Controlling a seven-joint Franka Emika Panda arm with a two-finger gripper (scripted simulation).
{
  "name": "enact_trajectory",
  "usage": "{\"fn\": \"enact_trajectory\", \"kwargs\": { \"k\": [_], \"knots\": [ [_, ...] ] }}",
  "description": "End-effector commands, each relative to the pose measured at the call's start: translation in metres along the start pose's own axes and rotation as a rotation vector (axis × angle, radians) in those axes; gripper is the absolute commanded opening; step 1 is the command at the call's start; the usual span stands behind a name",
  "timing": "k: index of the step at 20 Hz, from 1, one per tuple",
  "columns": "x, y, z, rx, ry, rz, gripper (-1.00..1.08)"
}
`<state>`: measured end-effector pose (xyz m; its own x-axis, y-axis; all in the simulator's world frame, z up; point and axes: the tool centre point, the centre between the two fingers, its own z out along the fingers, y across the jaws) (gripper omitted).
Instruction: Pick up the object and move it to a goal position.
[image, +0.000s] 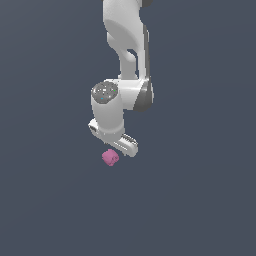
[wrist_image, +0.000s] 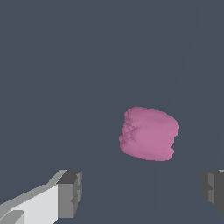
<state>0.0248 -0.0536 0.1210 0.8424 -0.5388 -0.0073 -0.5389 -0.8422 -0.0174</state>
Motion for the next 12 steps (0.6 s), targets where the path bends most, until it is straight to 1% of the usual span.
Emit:
{"fn": "enact_trajectory", "kwargs": {
  "k": [1,6,12],
  "knots": [
    [0.006,0.007,0.009,-0.004,0.002,0.069,1.0],
    [0.013,0.018,0.021,-0.012,0.006,0.163,1.0],
    [0.017,0.024,0.028,-0.016,0.009,0.216,1.0]
  ]
}}
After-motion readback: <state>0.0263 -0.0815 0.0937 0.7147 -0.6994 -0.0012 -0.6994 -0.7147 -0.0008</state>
